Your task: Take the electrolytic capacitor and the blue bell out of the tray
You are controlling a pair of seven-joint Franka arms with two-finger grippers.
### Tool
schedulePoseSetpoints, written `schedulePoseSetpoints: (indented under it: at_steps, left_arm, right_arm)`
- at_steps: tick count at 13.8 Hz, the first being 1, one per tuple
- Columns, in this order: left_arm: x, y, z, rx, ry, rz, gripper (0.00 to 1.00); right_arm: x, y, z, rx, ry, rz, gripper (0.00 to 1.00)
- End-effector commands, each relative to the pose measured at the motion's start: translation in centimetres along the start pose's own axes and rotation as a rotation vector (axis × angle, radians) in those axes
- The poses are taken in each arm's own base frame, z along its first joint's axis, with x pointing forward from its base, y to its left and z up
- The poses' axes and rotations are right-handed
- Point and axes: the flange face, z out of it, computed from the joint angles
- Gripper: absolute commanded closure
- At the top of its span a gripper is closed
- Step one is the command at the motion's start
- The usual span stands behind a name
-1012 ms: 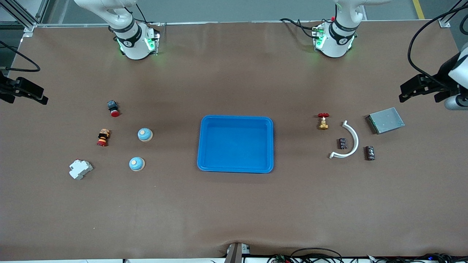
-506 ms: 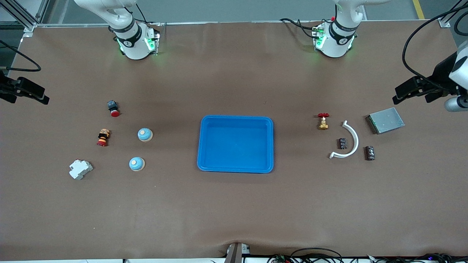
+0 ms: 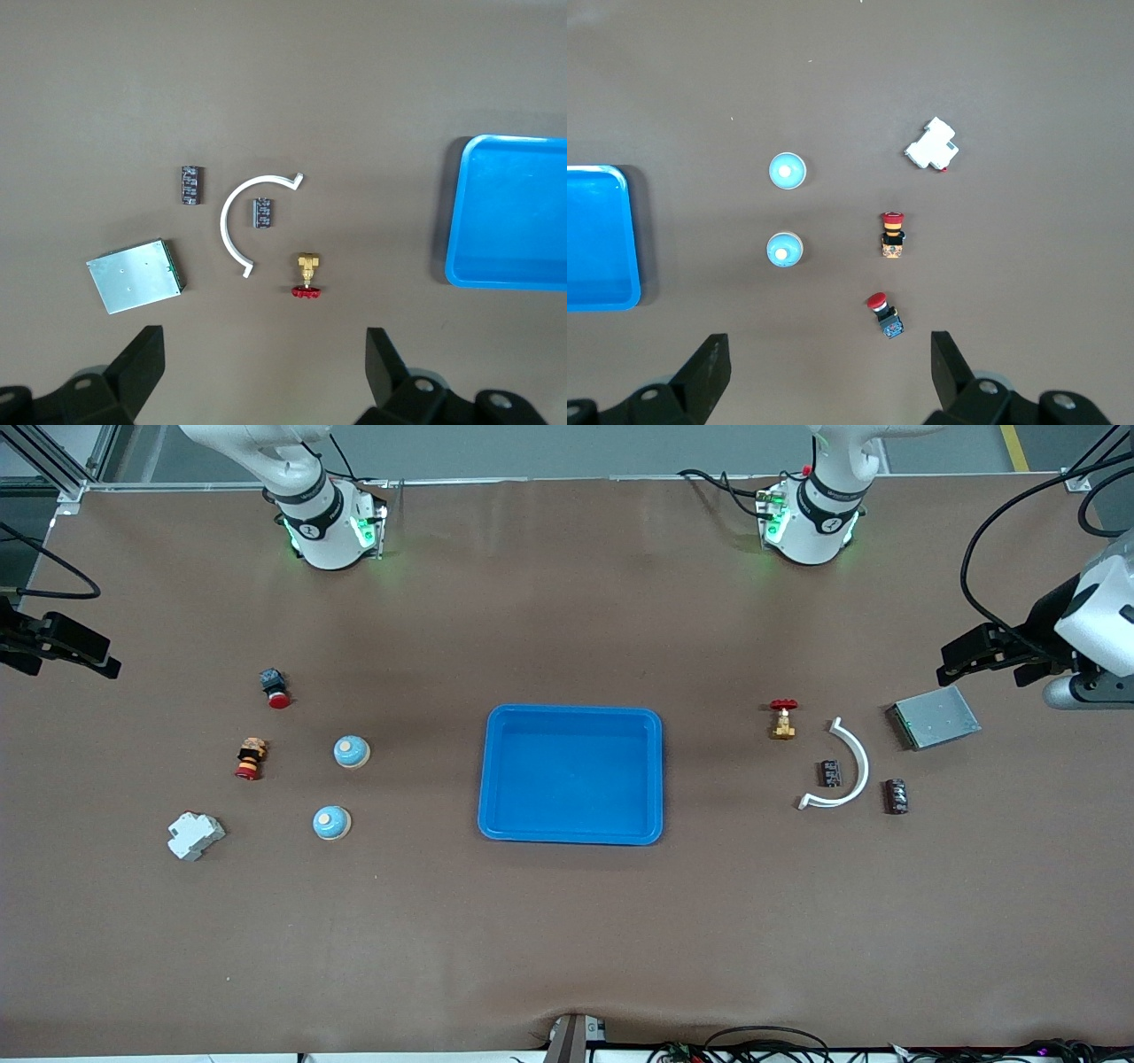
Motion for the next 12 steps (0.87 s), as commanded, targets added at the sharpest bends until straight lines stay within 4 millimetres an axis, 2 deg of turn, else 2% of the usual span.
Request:
schedulePoseSetpoints:
  at_steps: [1, 6, 9, 12]
  left_arm:
    - [-0.4, -0.2, -0.2, 0.021, 0.005, 0.007, 0.00]
    - [-0.4, -0.3, -0.2, 0.020, 0.005, 0.015, 0.00]
    - [-0.4, -0.3, -1.2, 0.019, 0.026, 0.014, 0.00]
    - [-0.5, 0.1, -1.4, 0.018, 0.029, 0.010, 0.00]
  right_arm:
    - [-1.1, 0.0, -0.4, 0.014, 0.007, 0.013, 0.00]
    - [-1.1, 0.0, -0.4, 0.014, 0.006, 0.013, 0.00]
    - [-1.1, 0.0, -0.4, 0.014, 0.009, 0.013, 0.00]
    - [-1.1, 0.0, -0.4, 0.016, 0.009, 0.013, 0.00]
